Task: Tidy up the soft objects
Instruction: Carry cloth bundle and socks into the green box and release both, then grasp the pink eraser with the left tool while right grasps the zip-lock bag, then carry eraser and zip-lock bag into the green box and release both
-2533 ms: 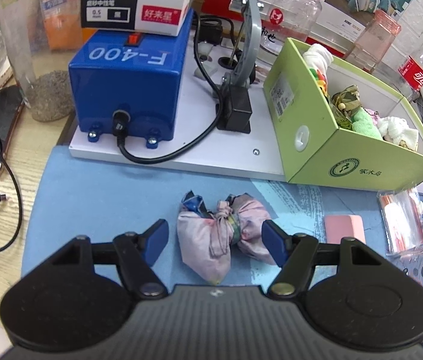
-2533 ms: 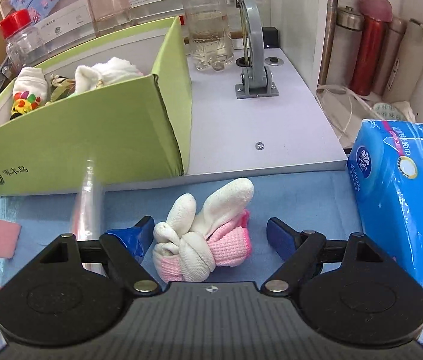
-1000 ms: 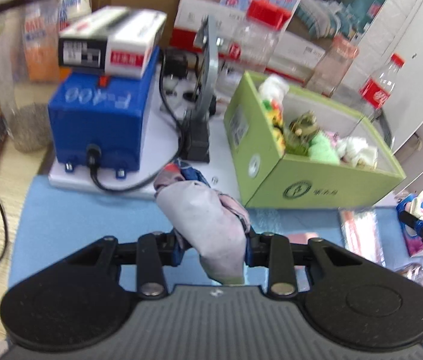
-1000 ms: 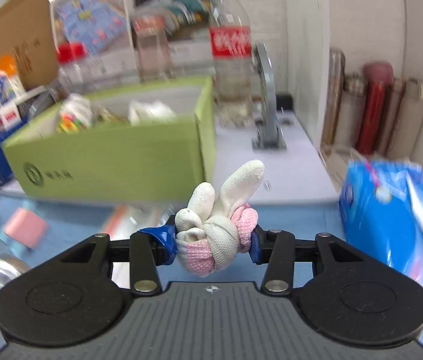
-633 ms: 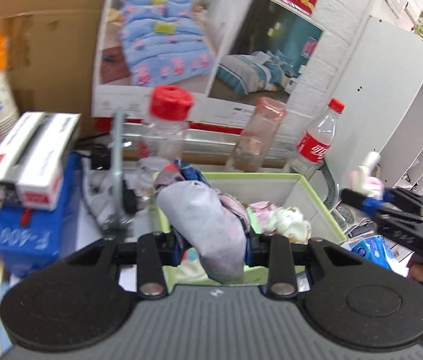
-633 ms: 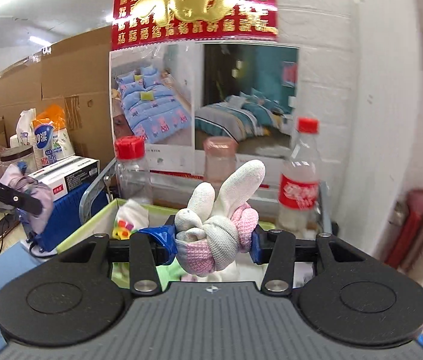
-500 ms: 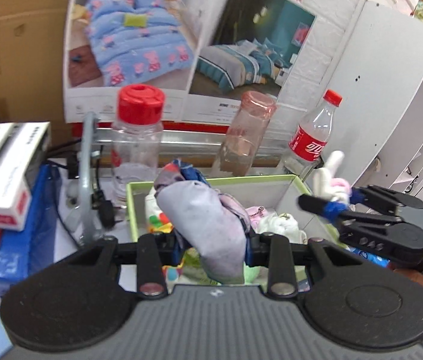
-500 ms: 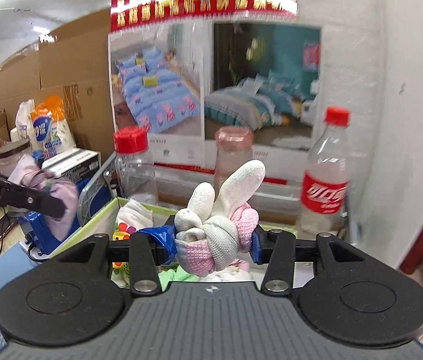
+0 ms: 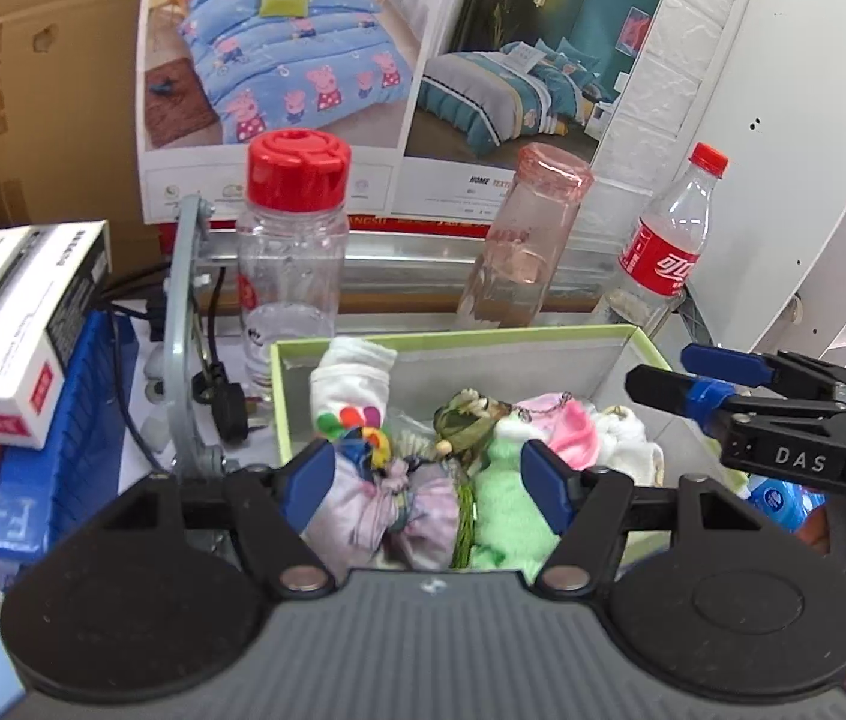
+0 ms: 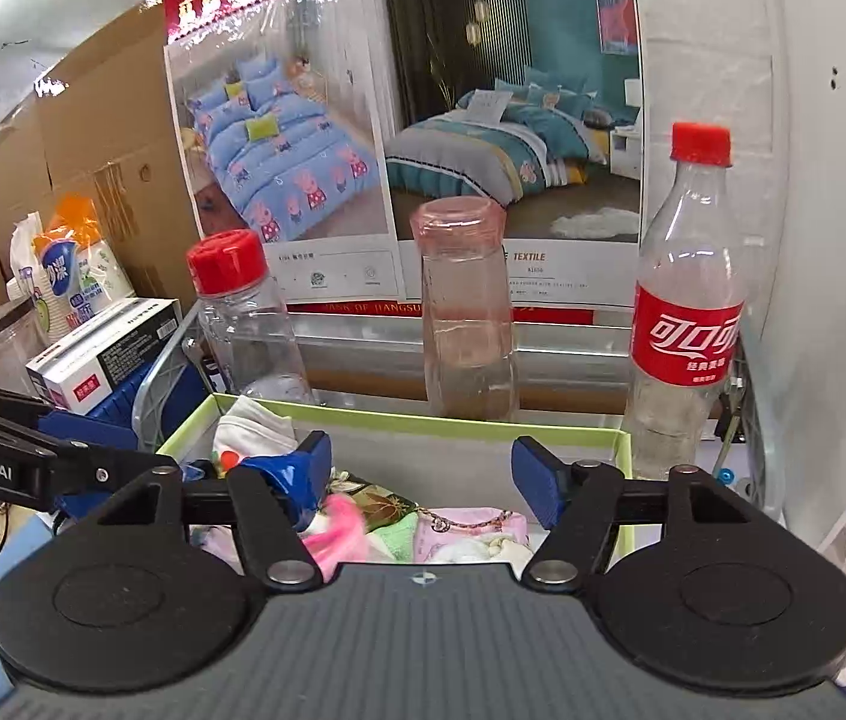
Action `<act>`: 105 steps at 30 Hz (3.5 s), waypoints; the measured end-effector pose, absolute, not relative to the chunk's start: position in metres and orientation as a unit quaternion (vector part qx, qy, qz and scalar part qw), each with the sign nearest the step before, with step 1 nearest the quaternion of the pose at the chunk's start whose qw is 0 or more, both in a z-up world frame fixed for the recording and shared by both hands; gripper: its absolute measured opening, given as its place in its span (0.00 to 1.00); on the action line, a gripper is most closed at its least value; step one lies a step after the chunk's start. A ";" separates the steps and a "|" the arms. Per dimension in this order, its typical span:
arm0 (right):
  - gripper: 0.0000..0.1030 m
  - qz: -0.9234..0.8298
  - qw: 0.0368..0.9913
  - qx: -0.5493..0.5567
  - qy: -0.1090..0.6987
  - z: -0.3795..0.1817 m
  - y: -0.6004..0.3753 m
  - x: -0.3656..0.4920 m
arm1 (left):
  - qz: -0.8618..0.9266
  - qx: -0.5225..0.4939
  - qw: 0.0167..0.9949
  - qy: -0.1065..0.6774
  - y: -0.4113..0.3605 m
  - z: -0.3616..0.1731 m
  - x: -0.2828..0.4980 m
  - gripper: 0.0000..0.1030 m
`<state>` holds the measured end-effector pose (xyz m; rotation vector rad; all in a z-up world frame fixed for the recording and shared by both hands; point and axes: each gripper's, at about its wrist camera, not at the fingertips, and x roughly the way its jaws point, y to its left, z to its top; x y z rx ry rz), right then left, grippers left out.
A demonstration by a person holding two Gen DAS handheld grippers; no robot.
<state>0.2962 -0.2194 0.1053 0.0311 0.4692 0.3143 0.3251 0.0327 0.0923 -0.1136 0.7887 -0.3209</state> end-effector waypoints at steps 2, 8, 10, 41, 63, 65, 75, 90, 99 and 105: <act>0.56 0.154 0.960 0.011 0.234 0.104 -0.222 0.284 | -0.156 -0.049 0.910 0.382 0.037 0.092 0.309 0.66; 0.59 0.136 0.957 0.021 0.256 0.085 -0.237 0.237 | -0.144 -0.042 0.908 0.390 0.051 0.081 0.258 0.66; 0.60 0.128 0.957 0.031 0.259 0.077 -0.243 0.219 | -0.137 -0.040 0.908 0.393 0.056 0.077 0.240 0.66; 0.63 0.092 0.948 0.098 0.289 0.023 -0.288 0.166 | -0.236 0.044 0.813 0.531 -0.004 0.026 0.283 0.67; 0.64 0.111 0.861 0.014 0.496 0.013 -0.224 0.267 | -0.215 0.102 0.784 0.574 -0.001 -0.026 0.306 0.67; 0.64 0.109 0.850 0.022 0.514 0.010 -0.214 0.272 | -0.217 0.106 0.784 0.571 -0.004 -0.026 0.307 0.67; 0.71 0.087 0.818 -0.065 0.565 -0.002 -0.180 0.292 | -0.249 0.120 0.789 0.549 -0.001 -0.029 0.305 0.62; 0.20 0.152 0.860 0.058 0.483 0.014 -0.252 0.241 | -0.286 0.043 0.811 0.509 0.034 0.026 0.292 0.18; 0.20 0.176 0.892 0.099 0.405 0.074 -0.280 0.227 | -0.287 0.012 0.828 0.482 0.032 0.070 0.294 0.18; 0.20 0.195 0.912 0.101 0.346 0.126 -0.268 0.261 | -0.269 -0.003 0.847 0.458 0.025 0.103 0.321 0.18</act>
